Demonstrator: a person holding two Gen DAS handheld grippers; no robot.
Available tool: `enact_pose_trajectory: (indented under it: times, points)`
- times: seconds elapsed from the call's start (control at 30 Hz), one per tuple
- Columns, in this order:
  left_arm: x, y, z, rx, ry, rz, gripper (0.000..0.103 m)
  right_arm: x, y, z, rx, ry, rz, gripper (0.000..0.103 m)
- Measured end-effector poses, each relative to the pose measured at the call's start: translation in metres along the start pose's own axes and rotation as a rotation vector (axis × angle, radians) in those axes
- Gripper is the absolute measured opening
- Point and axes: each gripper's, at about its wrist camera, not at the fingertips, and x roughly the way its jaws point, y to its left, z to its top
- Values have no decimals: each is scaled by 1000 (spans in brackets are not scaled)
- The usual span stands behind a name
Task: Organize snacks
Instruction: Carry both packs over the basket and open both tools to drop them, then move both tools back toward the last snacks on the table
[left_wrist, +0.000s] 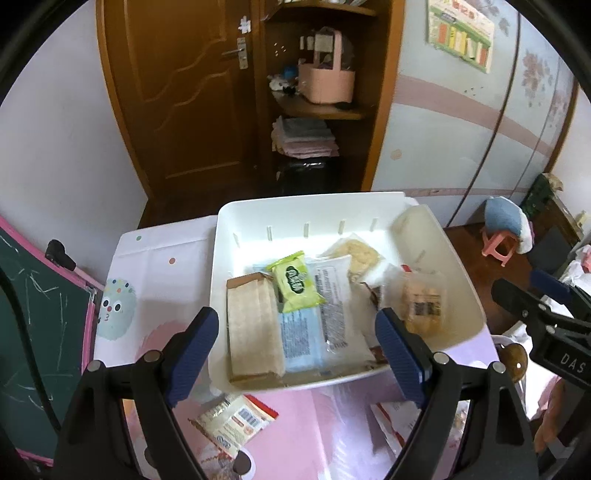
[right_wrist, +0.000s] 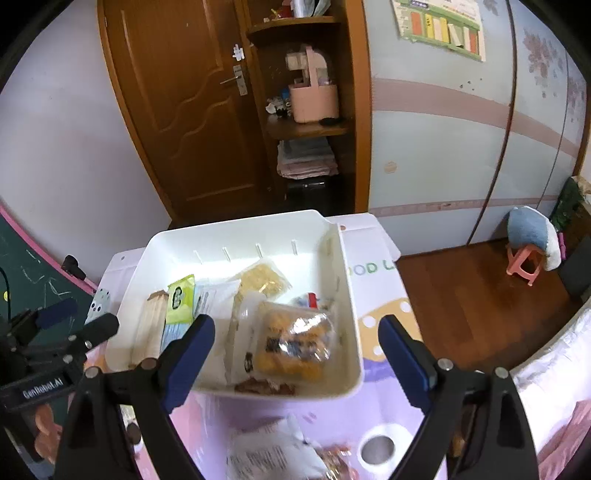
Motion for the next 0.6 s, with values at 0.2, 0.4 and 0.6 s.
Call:
enact_pose_trajectory:
  times: [0.2, 0.4, 0.6]
  points:
    - [-42, -18, -11, 41, -49, -43, 86, -47, -8, -20, -34, -34, -24, 91]
    - [-77, -46, -28, 119, -94, -86, 87, -85, -13, -43, -76, -61, -47, 91]
    - [-92, -71, -53, 189, -108, -143, 90, -102, -18, -72, -114, -59, -73, 91]
